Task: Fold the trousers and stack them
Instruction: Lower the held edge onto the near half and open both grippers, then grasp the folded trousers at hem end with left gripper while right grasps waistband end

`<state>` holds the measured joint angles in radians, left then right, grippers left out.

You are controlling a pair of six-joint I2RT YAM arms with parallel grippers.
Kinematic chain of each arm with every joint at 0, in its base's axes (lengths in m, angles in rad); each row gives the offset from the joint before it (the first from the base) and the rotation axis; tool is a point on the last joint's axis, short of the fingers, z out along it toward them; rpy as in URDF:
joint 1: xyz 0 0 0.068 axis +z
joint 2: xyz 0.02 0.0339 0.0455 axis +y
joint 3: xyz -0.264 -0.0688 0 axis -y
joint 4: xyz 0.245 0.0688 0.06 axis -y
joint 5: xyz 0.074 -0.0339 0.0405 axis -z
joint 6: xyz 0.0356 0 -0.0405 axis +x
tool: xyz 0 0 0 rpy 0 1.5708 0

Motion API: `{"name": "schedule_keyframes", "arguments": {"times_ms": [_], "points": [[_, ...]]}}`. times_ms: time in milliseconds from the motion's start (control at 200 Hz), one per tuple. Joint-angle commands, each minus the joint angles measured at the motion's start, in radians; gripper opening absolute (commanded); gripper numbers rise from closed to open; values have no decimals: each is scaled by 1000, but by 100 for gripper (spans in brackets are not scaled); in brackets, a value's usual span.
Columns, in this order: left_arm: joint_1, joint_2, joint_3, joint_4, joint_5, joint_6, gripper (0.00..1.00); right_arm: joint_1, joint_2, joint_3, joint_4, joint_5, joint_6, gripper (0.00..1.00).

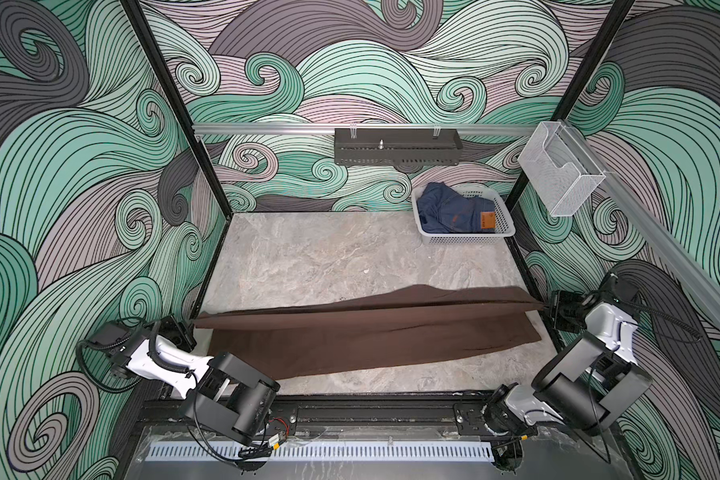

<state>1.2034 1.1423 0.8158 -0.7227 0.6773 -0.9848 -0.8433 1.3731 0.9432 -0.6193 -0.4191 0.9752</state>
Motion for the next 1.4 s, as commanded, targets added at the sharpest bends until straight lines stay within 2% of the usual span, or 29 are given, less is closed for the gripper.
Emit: {"name": "schedule_keyframes", "arguments": {"times_ms": [0,400,630,680,796,826,881,941,1086,1156,1261,1396], "points": [[24,5,-8,8,-76,77,0,-19,10,-19,29,118,-39,0],[112,-1,-134,13,-110,162,0,-35,47,-103,63,154,-61,0],[146,5,-156,6,-120,192,0,-36,44,-118,63,168,-58,0],[152,13,-158,4,-119,198,0,-37,44,-124,63,173,-57,6],[160,33,-160,3,-113,208,0,-37,40,-135,63,177,-56,32],[161,37,-158,1,-109,209,7,-37,36,-137,61,178,-55,36],[163,40,-156,1,-101,209,26,-36,29,-138,62,174,-52,43],[163,39,-149,-9,-101,209,39,-37,18,-138,53,171,-50,49],[163,28,-135,-31,-99,204,51,-31,-11,-116,9,167,-46,68],[163,18,-125,-44,-99,197,55,-20,-38,-102,-20,174,-50,81],[160,5,-109,-57,-92,179,58,6,-86,-75,-63,183,-50,91],[106,-8,-74,-49,-84,158,62,70,-142,-31,-108,203,-49,94]]}}
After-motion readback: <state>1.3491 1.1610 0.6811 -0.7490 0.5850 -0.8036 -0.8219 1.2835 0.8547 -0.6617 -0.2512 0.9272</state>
